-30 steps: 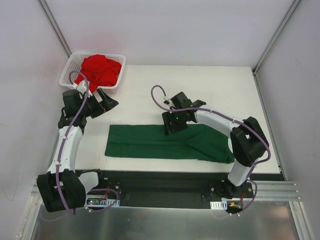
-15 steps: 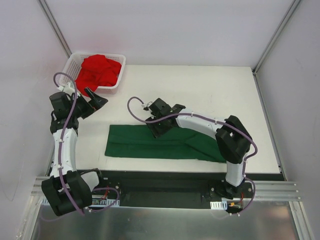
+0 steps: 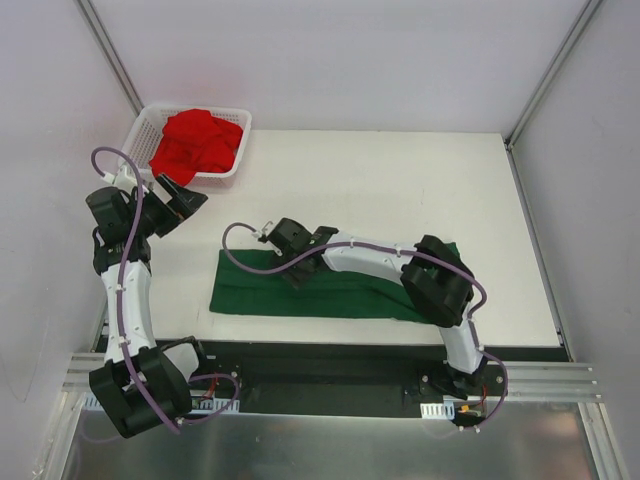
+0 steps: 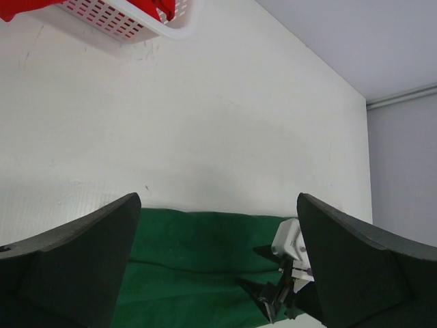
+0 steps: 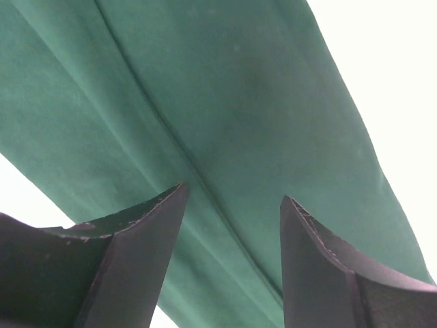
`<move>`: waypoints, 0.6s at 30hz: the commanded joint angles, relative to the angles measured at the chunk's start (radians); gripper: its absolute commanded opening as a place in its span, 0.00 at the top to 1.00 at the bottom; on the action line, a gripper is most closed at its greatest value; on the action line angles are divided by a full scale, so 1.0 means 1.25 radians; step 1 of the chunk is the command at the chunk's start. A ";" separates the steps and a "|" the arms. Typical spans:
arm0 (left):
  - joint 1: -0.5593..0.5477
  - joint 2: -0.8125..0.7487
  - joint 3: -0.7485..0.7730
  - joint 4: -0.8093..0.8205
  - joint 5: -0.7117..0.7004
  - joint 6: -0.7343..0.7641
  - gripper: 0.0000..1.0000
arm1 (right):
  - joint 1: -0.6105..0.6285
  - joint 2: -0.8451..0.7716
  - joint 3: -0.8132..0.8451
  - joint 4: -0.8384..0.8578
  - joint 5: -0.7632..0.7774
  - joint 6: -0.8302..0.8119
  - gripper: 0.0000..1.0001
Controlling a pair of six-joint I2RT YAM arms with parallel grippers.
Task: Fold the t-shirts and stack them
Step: Fold the other side of the tshirt into a rectangle
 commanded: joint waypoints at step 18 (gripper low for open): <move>0.003 -0.022 -0.020 0.051 0.032 0.000 0.01 | 0.005 0.094 0.120 0.035 0.031 -0.104 0.39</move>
